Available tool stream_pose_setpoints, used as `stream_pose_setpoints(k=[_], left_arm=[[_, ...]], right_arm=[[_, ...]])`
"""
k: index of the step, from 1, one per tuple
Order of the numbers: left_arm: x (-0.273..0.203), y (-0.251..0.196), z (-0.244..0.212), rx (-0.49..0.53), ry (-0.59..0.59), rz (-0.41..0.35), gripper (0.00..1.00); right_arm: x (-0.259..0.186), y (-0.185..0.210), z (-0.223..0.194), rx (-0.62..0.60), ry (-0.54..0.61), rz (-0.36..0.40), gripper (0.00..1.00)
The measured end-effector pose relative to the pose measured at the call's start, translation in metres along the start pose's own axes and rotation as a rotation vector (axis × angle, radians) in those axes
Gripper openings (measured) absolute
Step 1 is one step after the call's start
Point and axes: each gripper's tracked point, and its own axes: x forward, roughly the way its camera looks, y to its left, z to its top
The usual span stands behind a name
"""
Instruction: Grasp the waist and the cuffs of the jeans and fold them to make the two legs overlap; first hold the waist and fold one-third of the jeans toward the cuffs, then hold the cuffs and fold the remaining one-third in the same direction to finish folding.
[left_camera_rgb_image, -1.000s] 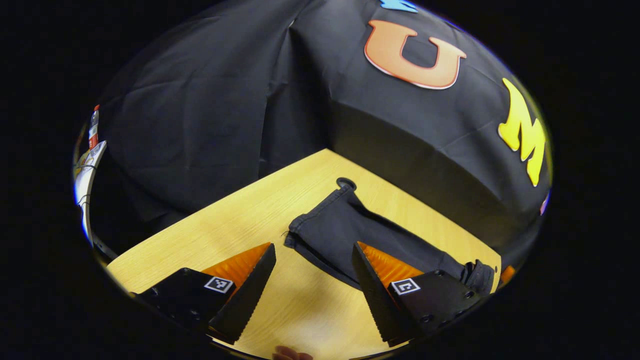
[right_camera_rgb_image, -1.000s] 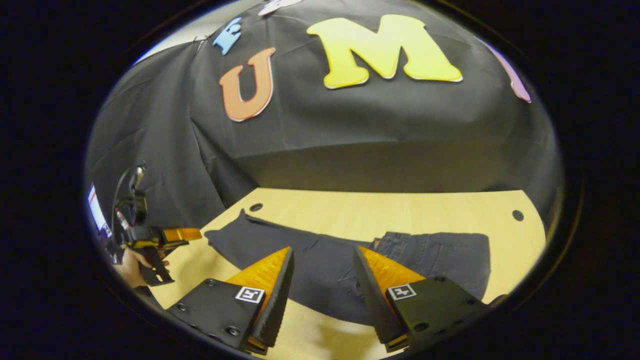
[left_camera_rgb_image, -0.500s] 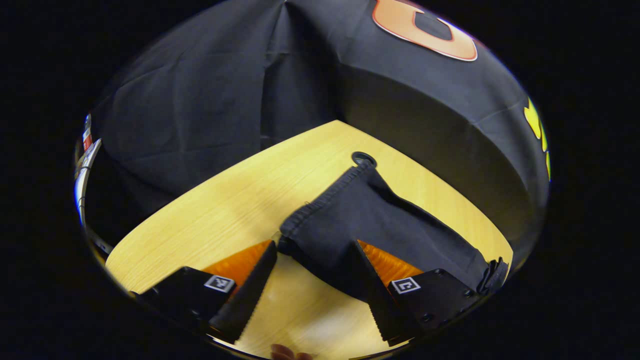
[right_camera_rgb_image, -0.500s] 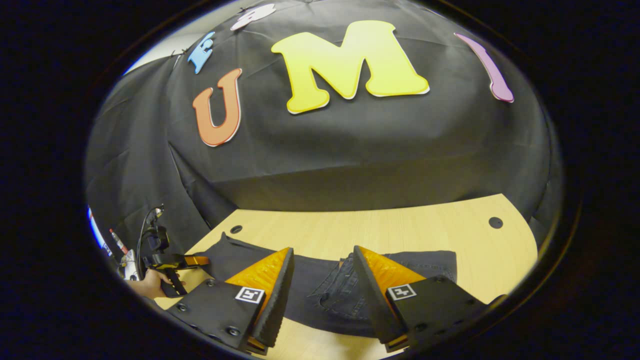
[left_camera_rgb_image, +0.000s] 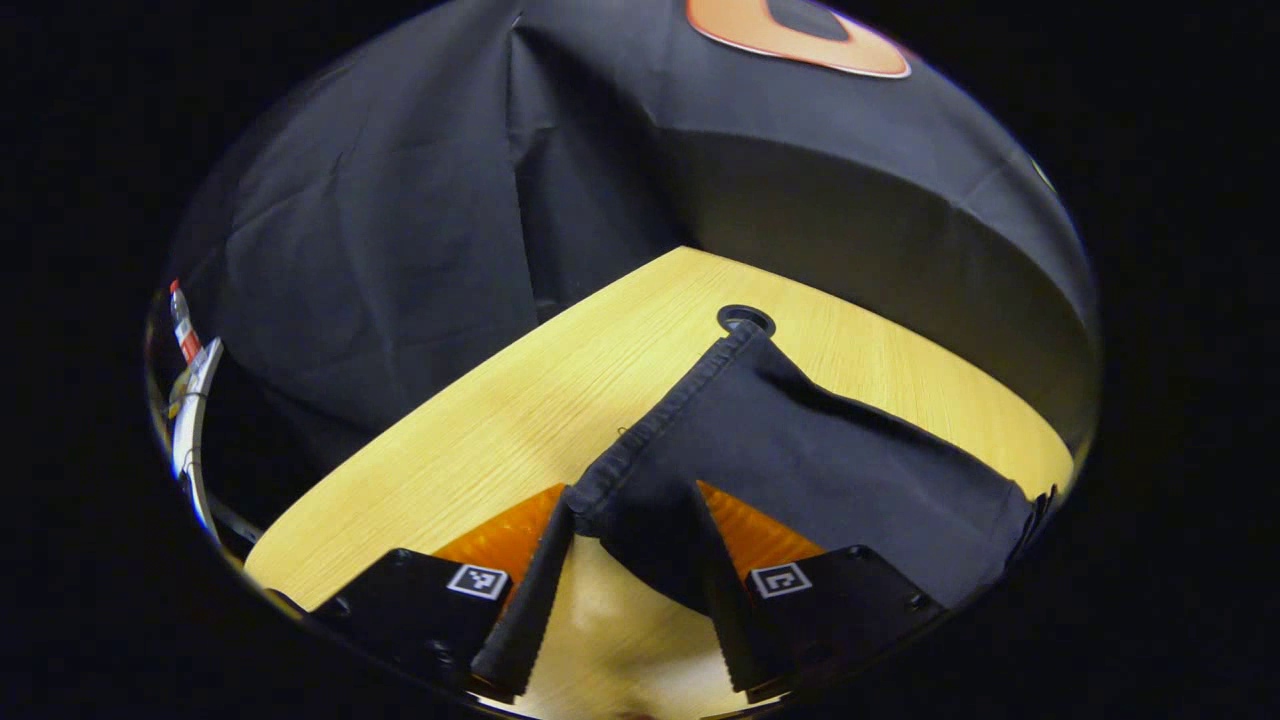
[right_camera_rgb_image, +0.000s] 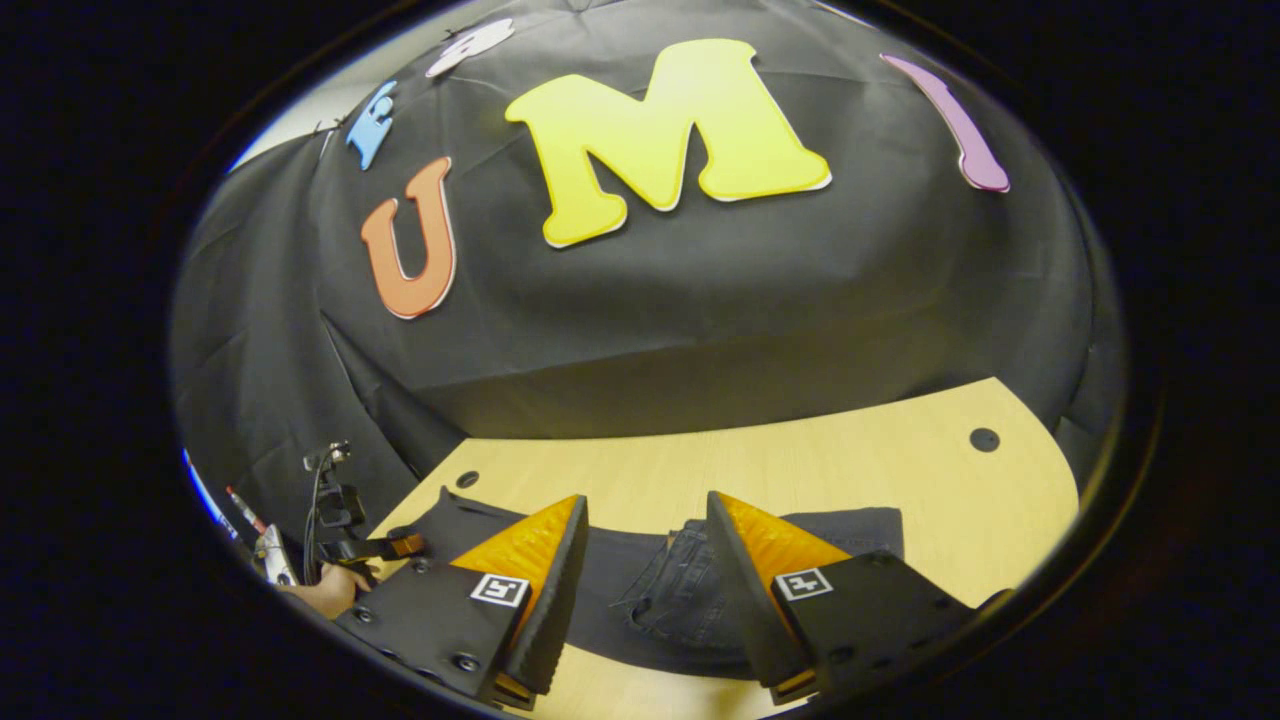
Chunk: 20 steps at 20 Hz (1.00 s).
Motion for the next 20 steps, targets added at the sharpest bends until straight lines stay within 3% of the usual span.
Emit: stream_pose_setpoints(k=[3, 4, 5, 6, 8, 11, 13, 17, 18, 19, 20], left_arm=[[0.0, -0.007, 0.002, -0.057, -0.012, -0.058, 0.55], [-0.005, -0.012, 0.001, -0.079, -0.013, -0.059, 0.28], [-0.005, -0.016, 0.0, -0.114, -0.014, -0.057, 0.35], [-0.004, -0.02, -0.001, -0.169, -0.012, -0.063, 0.21], [-0.005, -0.031, 0.003, -0.31, -0.01, -0.114, 0.09], [-0.011, -0.05, 0.013, -0.6, 0.017, -0.251, 0.06], [-0.022, -0.062, 0.025, -0.68, -0.004, -0.305, 0.06], [-0.049, -0.083, 0.045, -0.677, -0.039, -0.381, 0.06], [-0.054, -0.09, 0.049, -0.665, -0.048, -0.39, 0.06], [-0.061, -0.096, 0.051, -0.647, -0.056, -0.397, 0.06], [-0.068, -0.101, 0.053, -0.627, -0.061, -0.404, 0.06]], right_arm=[[-0.007, -0.011, 0.013, 0.015, -0.017, -0.015, 0.74], [-0.009, -0.015, 0.016, 0.018, -0.019, -0.024, 0.74], [-0.012, -0.018, 0.019, 0.018, -0.019, -0.03, 0.74], [-0.014, -0.02, 0.025, 0.017, -0.024, -0.032, 0.74], [-0.021, -0.021, 0.034, -0.007, -0.039, -0.032, 0.74], [-0.029, -0.024, 0.045, -0.012, -0.061, -0.034, 0.74], [-0.033, -0.027, 0.047, 0.005, -0.069, -0.033, 0.74], [-0.048, -0.037, 0.057, 0.031, -0.1, -0.045, 0.74], [-0.053, -0.039, 0.06, 0.036, -0.109, -0.049, 0.66], [-0.058, -0.043, 0.062, 0.043, -0.118, -0.054, 0.82], [-0.064, -0.047, 0.064, 0.047, -0.126, -0.061, 0.77]])
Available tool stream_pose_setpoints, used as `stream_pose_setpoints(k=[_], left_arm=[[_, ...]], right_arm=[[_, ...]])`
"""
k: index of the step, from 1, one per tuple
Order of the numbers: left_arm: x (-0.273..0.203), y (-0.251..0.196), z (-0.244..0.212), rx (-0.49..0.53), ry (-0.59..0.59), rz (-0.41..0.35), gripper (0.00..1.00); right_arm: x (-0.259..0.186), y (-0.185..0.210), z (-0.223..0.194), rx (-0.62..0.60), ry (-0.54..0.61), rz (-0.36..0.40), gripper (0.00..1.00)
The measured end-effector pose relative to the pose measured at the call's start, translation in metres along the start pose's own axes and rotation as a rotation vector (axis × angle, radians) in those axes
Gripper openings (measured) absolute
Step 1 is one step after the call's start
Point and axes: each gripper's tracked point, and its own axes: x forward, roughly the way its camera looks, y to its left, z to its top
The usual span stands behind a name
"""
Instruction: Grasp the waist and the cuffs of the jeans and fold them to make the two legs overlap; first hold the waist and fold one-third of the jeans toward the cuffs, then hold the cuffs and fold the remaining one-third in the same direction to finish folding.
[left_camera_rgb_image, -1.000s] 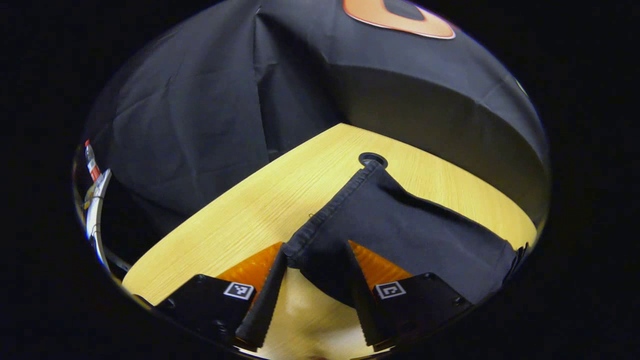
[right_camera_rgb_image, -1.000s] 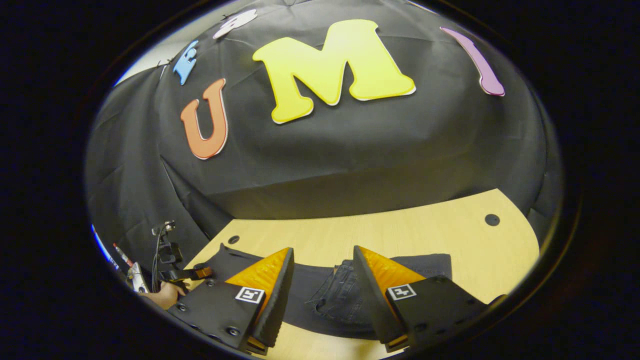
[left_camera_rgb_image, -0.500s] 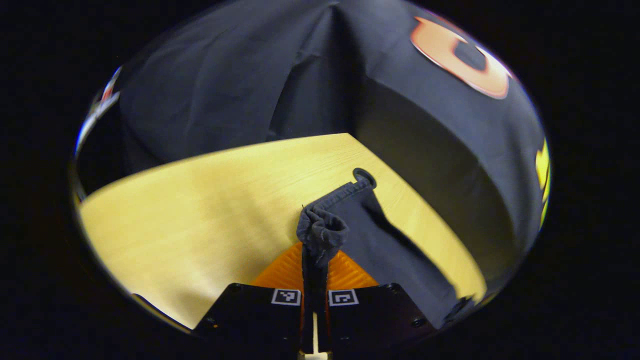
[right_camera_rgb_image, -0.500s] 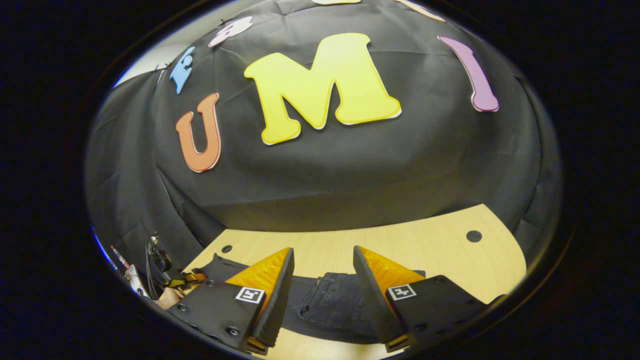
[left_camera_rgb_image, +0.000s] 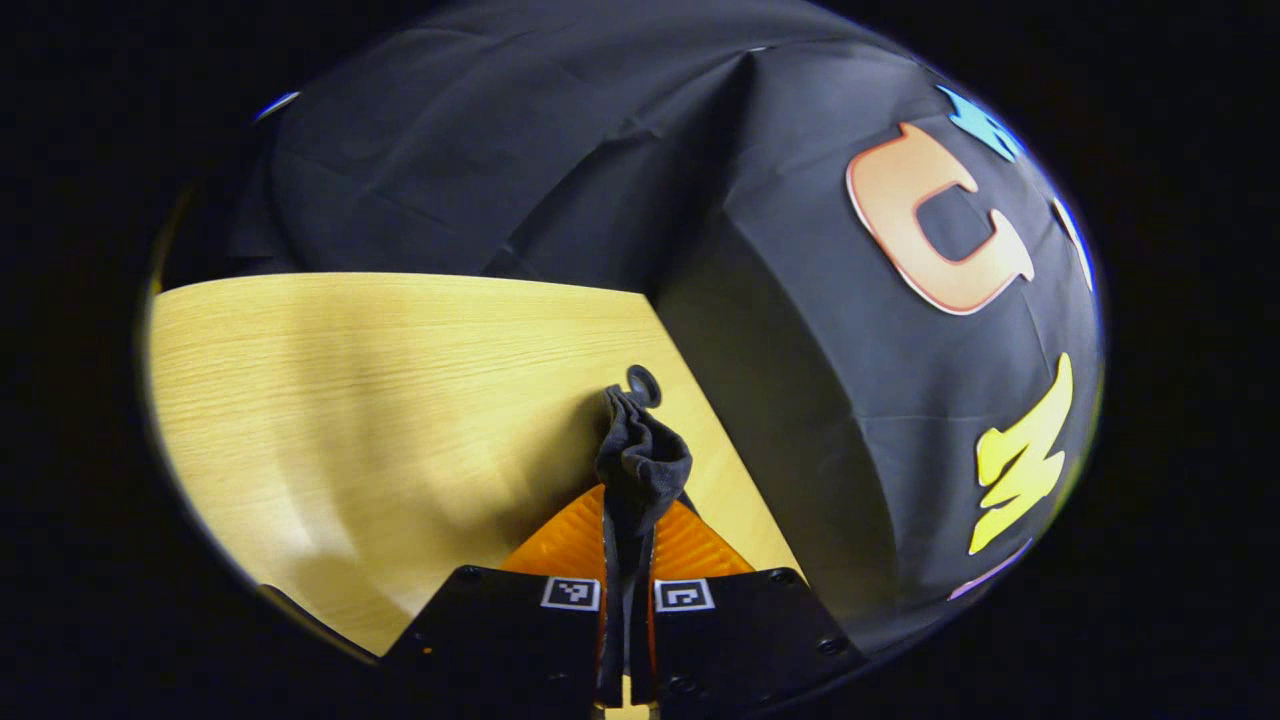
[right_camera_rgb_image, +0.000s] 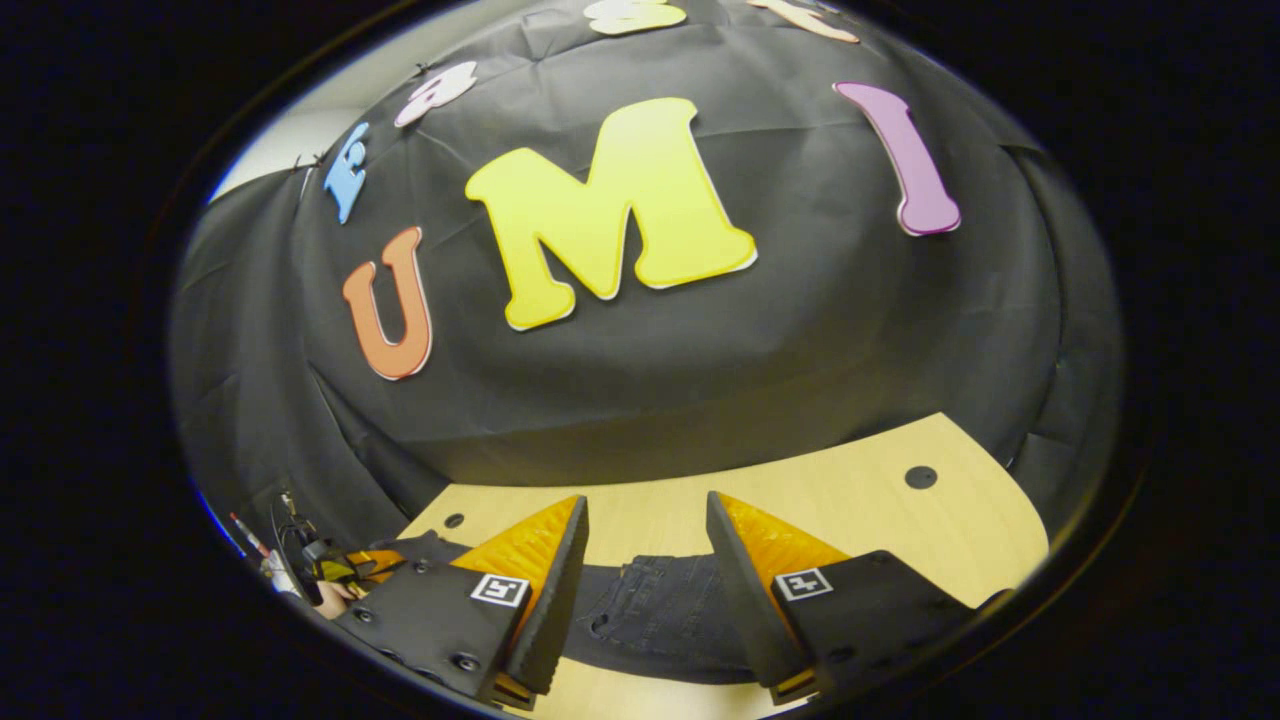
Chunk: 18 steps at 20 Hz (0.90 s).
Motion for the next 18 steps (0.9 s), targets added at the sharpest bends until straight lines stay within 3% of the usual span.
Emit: stream_pose_setpoints(k=[2, 10, 18], left_arm=[[-0.007, -0.017, -0.006, 0.024, 0.008, -0.023, 0.06], [-0.038, -0.107, -0.048, 0.106, 0.039, -0.144, 0.06], [-0.073, -0.21, -0.138, 0.2, 0.12, -0.295, 0.06]], right_arm=[[-0.012, -0.011, 0.005, 0.015, -0.016, -0.012, 0.66], [-0.06, -0.058, 0.019, 0.024, -0.065, -0.065, 0.66], [-0.114, -0.117, 0.031, 0.024, -0.115, -0.129, 0.67]])
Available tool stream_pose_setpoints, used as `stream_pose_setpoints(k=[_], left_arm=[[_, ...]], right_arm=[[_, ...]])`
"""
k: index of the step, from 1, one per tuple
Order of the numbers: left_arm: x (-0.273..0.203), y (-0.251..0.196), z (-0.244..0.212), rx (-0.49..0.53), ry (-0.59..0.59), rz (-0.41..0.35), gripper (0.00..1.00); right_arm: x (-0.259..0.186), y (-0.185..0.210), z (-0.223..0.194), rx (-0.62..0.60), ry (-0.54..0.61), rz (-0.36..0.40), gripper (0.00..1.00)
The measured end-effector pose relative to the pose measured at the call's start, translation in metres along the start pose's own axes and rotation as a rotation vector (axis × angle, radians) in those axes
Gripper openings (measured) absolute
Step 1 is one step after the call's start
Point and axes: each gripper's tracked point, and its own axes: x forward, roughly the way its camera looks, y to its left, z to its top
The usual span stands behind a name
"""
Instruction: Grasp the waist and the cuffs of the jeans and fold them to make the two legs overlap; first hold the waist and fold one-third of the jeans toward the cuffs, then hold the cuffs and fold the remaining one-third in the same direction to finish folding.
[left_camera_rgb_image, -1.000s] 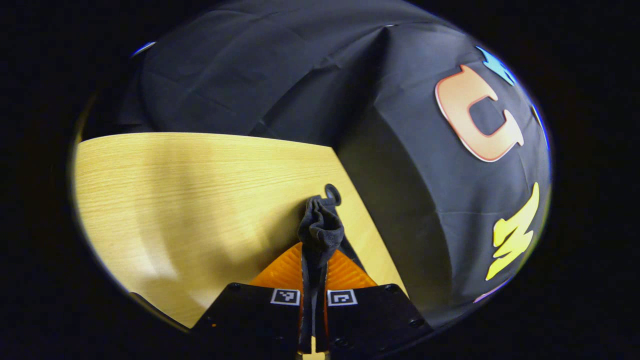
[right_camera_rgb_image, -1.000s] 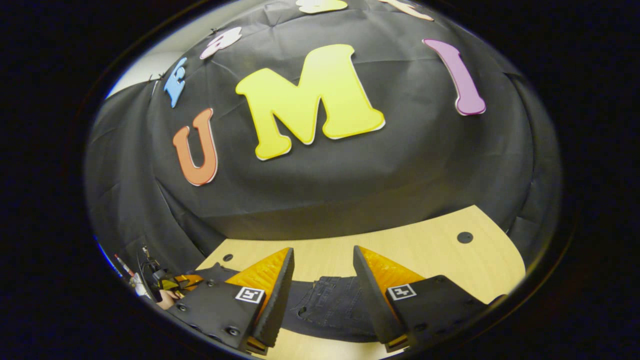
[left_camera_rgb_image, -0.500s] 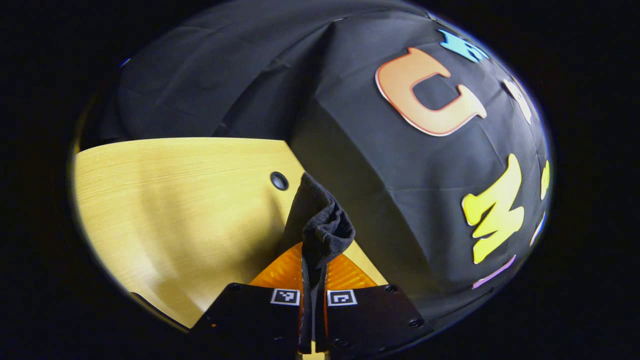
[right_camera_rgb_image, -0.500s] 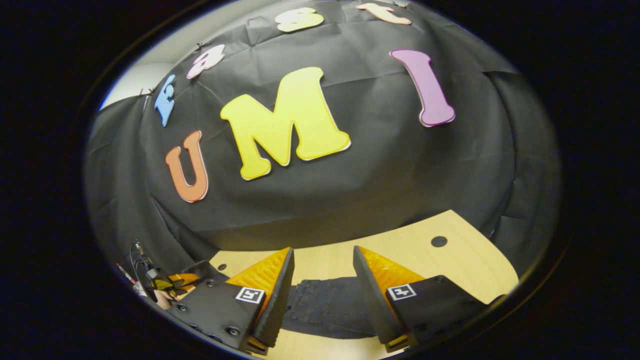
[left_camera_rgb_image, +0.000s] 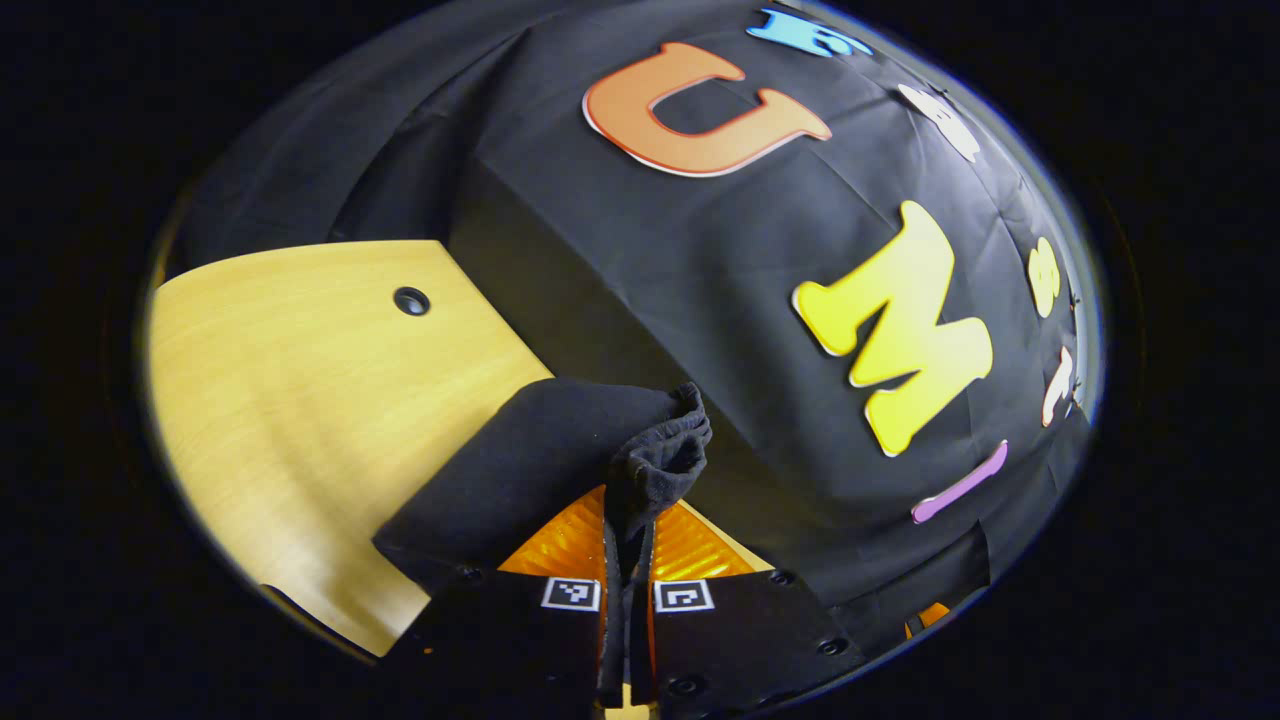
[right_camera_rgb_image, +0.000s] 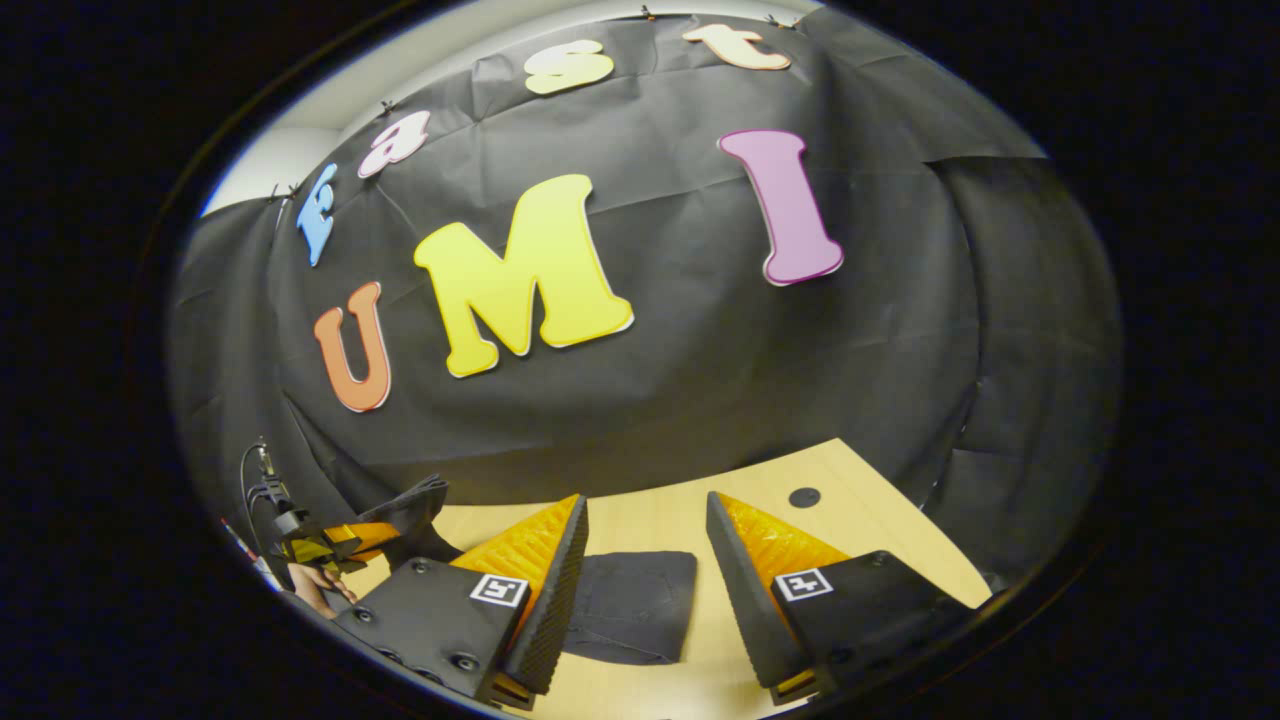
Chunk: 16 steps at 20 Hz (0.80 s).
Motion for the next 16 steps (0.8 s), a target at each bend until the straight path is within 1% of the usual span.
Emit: stream_pose_setpoints(k=[3, 4, 9, 12, 15, 16], left_arm=[[0.003, -0.035, -0.028, 0.018, 0.034, -0.043, 0.06], [0.004, -0.047, -0.039, 0.023, 0.046, -0.057, 0.06], [0.01, -0.094, -0.1, 0.073, 0.133, -0.108, 0.06], [0.018, -0.1, -0.14, 0.106, 0.198, -0.084, 0.06], [0.021, -0.094, -0.176, 0.145, 0.25, -0.05, 0.06], [0.021, -0.089, -0.188, 0.16, 0.267, -0.037, 0.06]], right_arm=[[-0.018, -0.029, 0.007, 0.012, -0.019, -0.038, 0.67], [-0.024, -0.04, 0.01, 0.019, -0.026, -0.049, 0.74], [-0.055, -0.085, 0.021, 0.04, -0.064, -0.118, 0.75], [-0.072, -0.108, 0.022, 0.06, -0.077, -0.161, 0.74], [-0.084, -0.124, 0.018, 0.072, -0.082, -0.198, 0.75], [-0.088, -0.129, 0.015, 0.073, -0.081, -0.207, 0.71]])
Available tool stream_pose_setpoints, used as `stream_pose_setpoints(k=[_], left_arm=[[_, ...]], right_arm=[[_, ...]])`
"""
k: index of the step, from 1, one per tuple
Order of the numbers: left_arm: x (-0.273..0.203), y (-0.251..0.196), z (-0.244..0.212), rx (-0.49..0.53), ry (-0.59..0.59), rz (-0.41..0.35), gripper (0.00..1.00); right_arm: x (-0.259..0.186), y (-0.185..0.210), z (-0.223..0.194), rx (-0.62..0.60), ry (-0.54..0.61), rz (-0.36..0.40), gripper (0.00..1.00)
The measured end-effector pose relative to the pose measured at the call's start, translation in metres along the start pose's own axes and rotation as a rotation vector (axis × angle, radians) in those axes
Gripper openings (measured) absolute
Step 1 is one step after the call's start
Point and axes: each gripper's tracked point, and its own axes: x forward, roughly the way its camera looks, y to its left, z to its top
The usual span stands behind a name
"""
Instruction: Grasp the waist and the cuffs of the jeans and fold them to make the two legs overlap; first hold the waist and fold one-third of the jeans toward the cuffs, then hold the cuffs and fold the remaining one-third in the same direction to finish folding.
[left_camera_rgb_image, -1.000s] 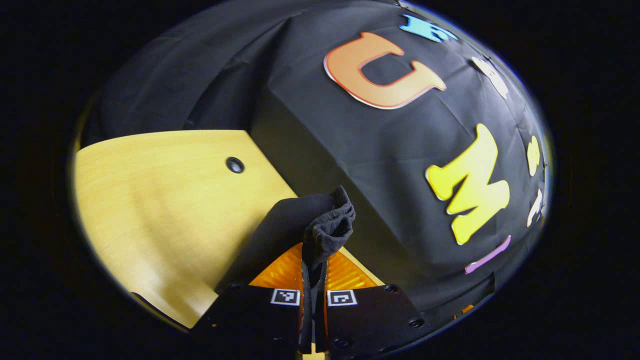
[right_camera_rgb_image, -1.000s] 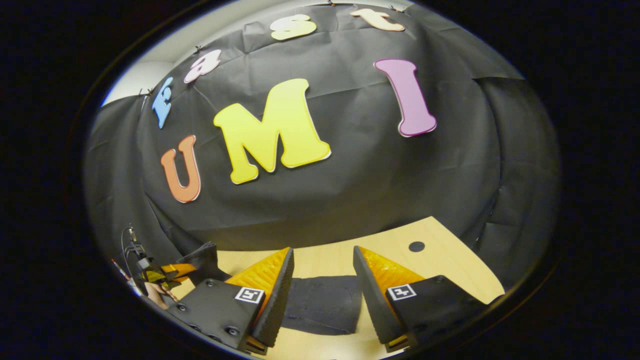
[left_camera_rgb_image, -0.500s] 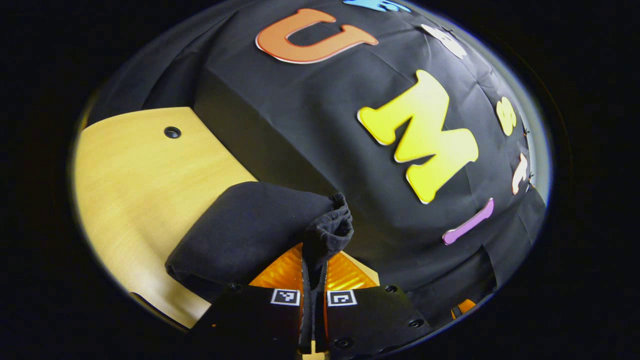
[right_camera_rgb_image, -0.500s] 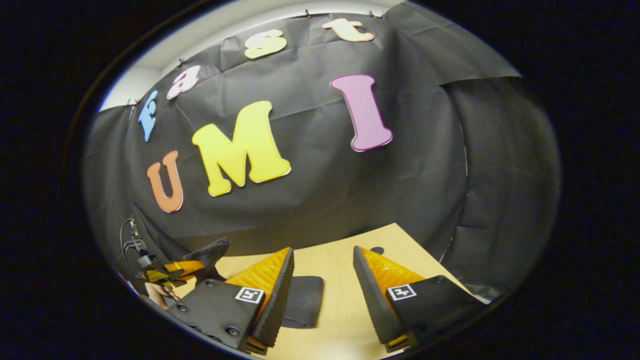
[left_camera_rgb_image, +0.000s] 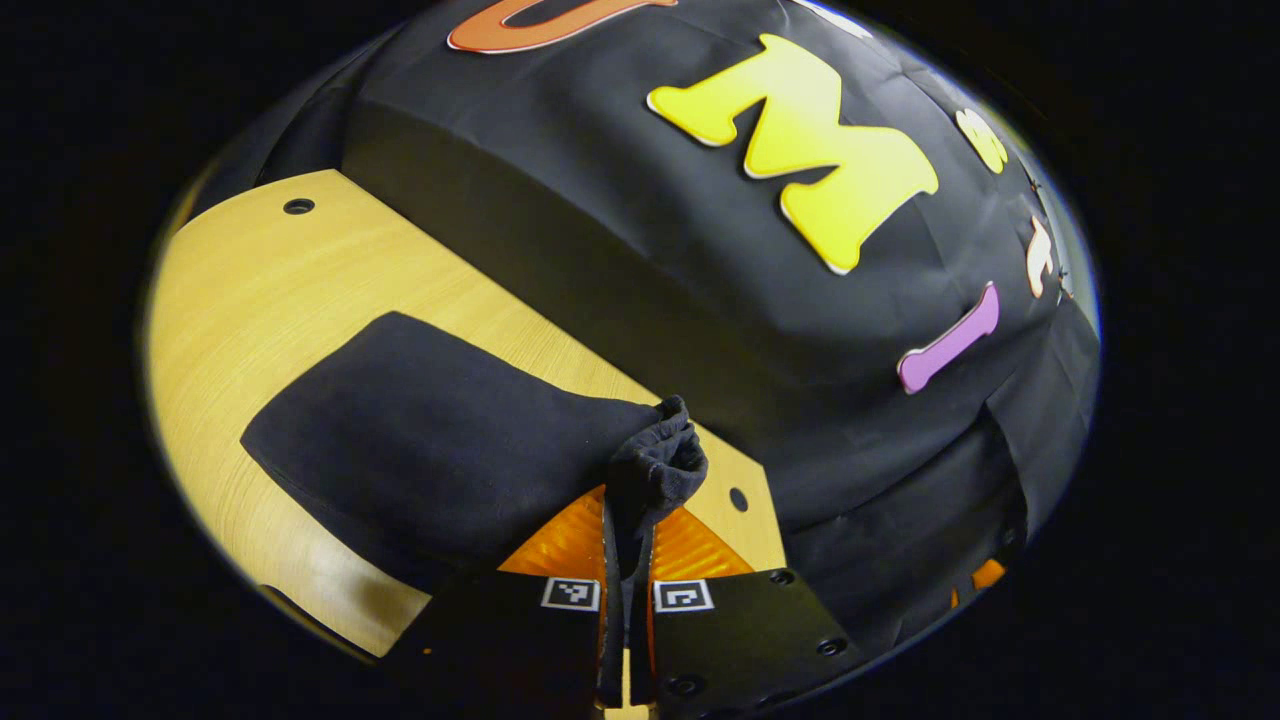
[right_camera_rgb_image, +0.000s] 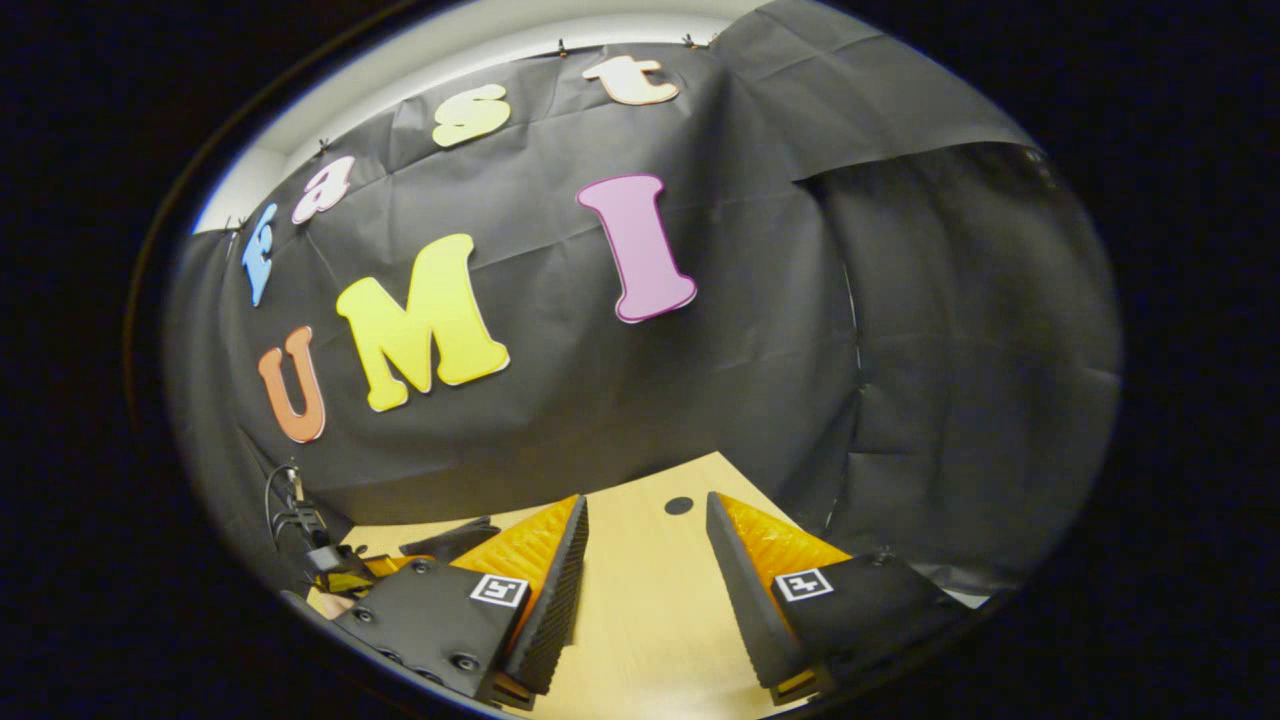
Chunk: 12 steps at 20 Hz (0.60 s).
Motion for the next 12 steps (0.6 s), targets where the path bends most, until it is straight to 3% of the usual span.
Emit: stream_pose_setpoints(k=[1, 9, 11, 12], left_arm=[[0.002, 0.004, -0.012, 0.013, 0.019, 0.013, 0.06], [0.021, 0.035, -0.068, 0.124, 0.11, 0.098, 0.06], [0.025, 0.034, -0.07, 0.127, 0.104, 0.083, 0.1], [0.027, 0.031, -0.075, 0.125, 0.108, 0.066, 0.04]], right_arm=[[-0.003, -0.004, -0.002, 0.0, 0.002, -0.009, 0.75], [-0.019, -0.02, -0.019, 0.011, 0.018, -0.046, 0.75], [-0.022, -0.019, -0.022, 0.001, 0.021, -0.046, 0.75], [-0.023, -0.019, -0.024, -0.004, 0.024, -0.044, 0.75]])
